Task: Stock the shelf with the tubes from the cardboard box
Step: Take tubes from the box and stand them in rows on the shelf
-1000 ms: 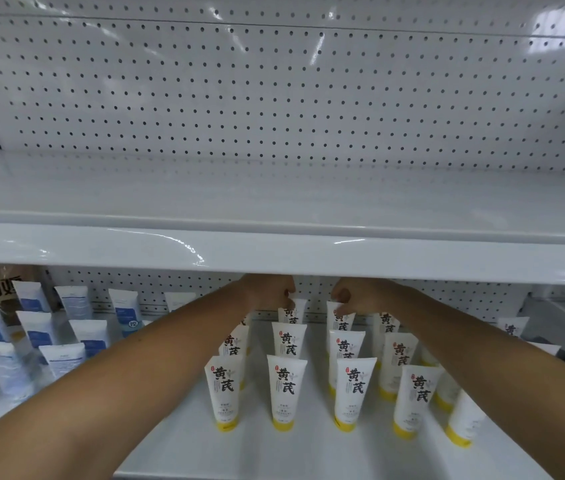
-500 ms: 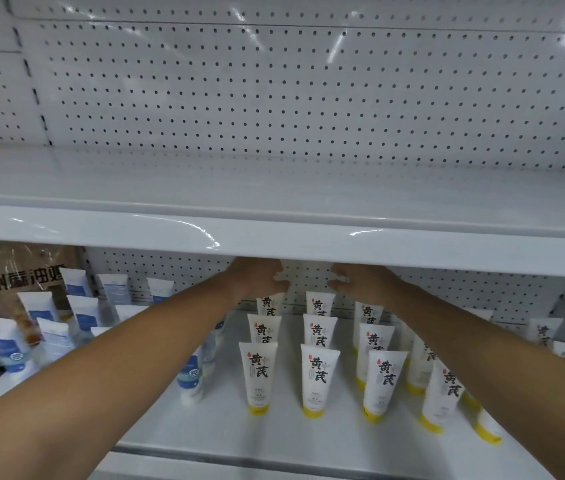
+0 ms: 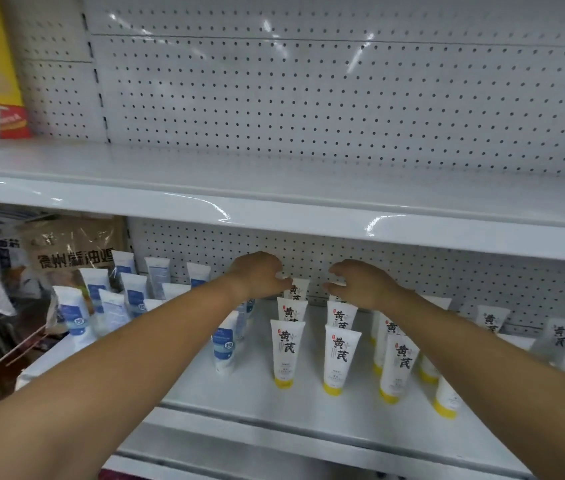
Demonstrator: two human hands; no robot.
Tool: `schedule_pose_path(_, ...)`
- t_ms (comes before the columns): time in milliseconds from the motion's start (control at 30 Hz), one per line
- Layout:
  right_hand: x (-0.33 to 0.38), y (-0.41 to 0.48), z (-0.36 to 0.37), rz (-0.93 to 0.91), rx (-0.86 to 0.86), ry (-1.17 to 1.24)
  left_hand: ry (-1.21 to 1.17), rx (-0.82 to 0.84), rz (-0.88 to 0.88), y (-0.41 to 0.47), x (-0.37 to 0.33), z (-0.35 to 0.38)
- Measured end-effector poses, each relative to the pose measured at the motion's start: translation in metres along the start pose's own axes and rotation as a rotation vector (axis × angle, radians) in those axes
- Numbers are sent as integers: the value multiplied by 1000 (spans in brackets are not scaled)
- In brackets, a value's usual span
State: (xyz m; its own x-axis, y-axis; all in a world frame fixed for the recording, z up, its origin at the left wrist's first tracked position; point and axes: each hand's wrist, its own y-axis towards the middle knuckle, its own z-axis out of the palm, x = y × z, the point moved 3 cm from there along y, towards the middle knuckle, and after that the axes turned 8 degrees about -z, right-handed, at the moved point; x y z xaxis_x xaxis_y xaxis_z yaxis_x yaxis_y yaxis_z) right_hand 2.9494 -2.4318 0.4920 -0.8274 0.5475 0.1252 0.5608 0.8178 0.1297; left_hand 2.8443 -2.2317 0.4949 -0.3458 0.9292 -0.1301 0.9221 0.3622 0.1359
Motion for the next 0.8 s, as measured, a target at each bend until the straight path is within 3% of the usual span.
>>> schedule_pose_path(367, 51, -41, -5, -65, -2, -36, 75, -32, -49, -80, 7, -8)
schedule_pose_path(800, 120, -30, -10, -53, -31, -74, 63, -76, -46, -107, 87, -35)
